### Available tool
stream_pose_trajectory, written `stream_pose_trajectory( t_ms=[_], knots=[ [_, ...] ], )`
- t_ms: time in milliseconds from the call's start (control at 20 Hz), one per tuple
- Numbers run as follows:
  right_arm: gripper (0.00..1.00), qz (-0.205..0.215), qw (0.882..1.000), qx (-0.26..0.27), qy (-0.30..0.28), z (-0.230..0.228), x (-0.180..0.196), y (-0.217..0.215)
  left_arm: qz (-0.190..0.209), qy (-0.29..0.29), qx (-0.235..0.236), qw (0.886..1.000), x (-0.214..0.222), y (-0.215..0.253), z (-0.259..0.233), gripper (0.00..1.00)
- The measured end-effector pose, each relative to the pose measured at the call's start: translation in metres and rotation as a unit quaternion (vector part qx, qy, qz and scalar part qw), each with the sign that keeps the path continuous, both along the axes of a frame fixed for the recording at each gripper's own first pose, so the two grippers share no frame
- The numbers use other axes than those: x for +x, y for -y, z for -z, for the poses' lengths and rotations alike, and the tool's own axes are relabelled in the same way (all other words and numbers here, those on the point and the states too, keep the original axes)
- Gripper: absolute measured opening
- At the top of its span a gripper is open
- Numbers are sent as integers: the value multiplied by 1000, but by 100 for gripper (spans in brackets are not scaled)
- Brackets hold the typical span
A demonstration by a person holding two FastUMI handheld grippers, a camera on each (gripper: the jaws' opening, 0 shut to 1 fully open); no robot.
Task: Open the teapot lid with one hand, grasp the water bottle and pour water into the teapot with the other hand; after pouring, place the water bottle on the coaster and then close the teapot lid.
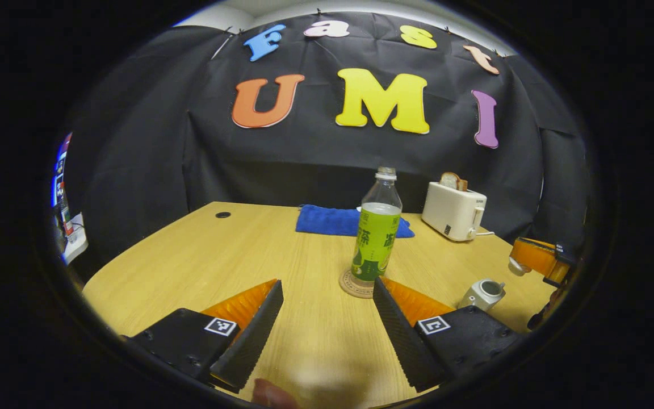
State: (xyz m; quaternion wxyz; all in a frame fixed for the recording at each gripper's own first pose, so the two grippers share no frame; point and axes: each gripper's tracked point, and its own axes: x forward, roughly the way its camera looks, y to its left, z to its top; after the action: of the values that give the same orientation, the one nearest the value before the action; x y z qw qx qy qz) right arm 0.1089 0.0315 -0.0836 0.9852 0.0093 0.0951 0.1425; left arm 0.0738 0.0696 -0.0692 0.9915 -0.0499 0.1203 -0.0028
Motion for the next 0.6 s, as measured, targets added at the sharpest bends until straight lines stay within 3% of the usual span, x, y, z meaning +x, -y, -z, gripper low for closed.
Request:
stream_pose_trajectory(
  t_ms=[300,600],
  knots=[
    [0,-12,1000,-15,-12,24,10,-9,-49,8,12,999,-34,-38,-5,99],
    [0,-10,1000,-14,-24,39,14,-7,-50,19,18,998,-43,-40,-12,99]
  ],
)
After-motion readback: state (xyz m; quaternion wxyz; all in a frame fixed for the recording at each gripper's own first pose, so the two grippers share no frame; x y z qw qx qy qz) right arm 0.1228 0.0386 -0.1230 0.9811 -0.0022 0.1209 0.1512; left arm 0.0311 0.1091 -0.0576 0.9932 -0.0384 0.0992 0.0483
